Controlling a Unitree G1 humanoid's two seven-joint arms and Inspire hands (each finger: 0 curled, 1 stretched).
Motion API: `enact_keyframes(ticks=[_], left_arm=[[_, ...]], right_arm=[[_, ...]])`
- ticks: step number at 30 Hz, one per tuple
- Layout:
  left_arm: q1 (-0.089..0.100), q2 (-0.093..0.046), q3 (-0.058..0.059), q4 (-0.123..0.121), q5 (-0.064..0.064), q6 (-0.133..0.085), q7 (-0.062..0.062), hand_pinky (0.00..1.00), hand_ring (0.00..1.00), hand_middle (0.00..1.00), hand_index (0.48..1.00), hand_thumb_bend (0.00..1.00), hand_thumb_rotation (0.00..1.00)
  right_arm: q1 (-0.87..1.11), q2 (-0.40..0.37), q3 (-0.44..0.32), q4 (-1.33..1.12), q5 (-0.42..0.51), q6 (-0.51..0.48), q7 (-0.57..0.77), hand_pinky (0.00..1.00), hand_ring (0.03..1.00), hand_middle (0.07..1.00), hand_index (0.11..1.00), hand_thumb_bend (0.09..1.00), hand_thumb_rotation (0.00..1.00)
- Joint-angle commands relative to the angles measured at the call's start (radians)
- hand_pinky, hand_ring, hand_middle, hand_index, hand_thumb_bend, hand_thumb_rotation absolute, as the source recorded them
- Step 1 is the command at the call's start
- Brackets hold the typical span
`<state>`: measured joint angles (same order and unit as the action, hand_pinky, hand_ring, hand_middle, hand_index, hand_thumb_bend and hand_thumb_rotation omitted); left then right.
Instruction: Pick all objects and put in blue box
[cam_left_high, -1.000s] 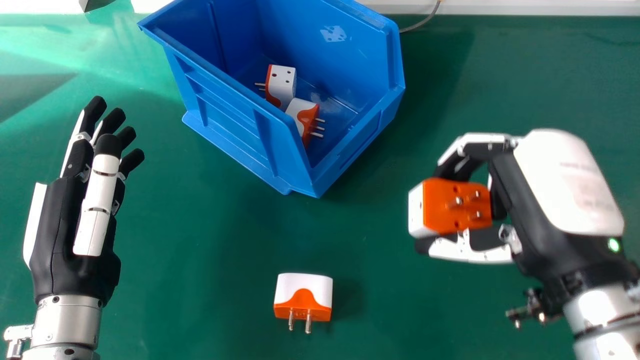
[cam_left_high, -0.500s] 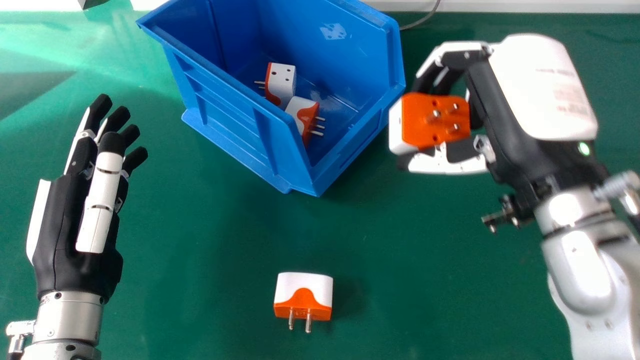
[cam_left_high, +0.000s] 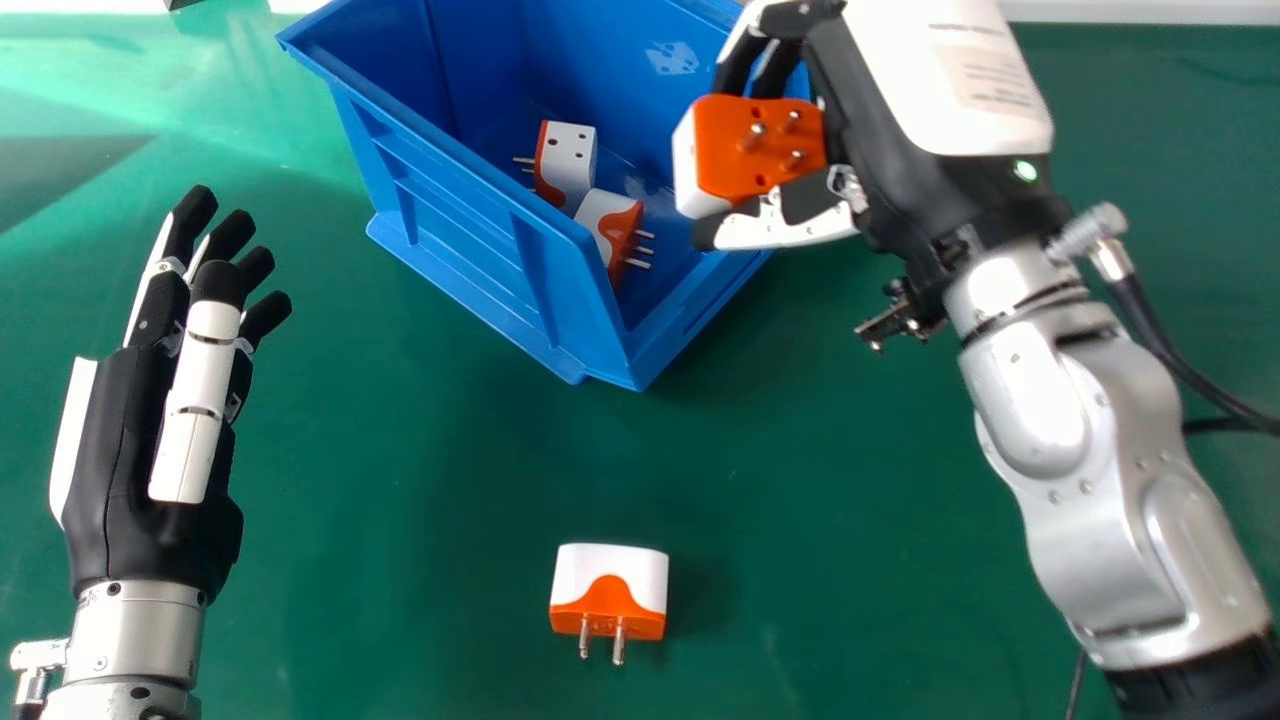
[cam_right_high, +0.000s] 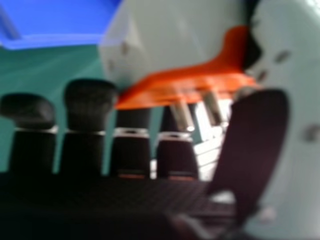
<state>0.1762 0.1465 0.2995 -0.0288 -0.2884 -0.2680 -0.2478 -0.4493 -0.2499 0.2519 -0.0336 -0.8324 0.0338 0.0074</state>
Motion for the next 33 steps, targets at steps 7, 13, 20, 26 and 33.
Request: enact_keyframes(ticks=[7, 13, 20, 26, 33], left_arm=[[-0.019, 0.015, 0.004, -0.004, 0.0, -0.012, -0.009, 0.89, 0.92, 0.94, 0.94, 0.52, 0.75], [-0.024, 0.015, 0.005, 0.004, -0.001, -0.015, -0.016, 0.89, 0.92, 0.93, 0.937, 0.53, 0.74], [-0.023, 0.017, 0.006, 0.003, 0.004, -0.014, -0.013, 0.89, 0.92, 0.93, 0.931, 0.53, 0.74], [-0.01, 0.011, 0.008, -0.009, 0.004, -0.016, -0.004, 0.89, 0.92, 0.93, 0.933, 0.52, 0.75], [0.002, 0.007, 0.008, -0.015, 0.005, -0.024, 0.002, 0.89, 0.92, 0.93, 0.932, 0.51, 0.75]], right_arm=[[-0.189, 0.036, 0.07, 0.191, -0.015, -0.009, -0.068, 0.14, 0.183, 0.235, 0.47, 0.48, 0.13], [-0.316, 0.063, 0.111, 0.358, -0.005, 0.017, -0.054, 0.17, 0.221, 0.285, 0.475, 0.483, 0.12], [-0.481, 0.092, 0.152, 0.667, 0.013, -0.05, -0.14, 0.18, 0.229, 0.299, 0.476, 0.485, 0.12], [-0.606, 0.132, 0.181, 0.926, 0.02, -0.084, -0.212, 0.18, 0.229, 0.295, 0.474, 0.489, 0.12], [-0.684, 0.162, 0.208, 1.104, 0.025, -0.094, -0.255, 0.2, 0.263, 0.358, 0.494, 0.5, 0.06]])
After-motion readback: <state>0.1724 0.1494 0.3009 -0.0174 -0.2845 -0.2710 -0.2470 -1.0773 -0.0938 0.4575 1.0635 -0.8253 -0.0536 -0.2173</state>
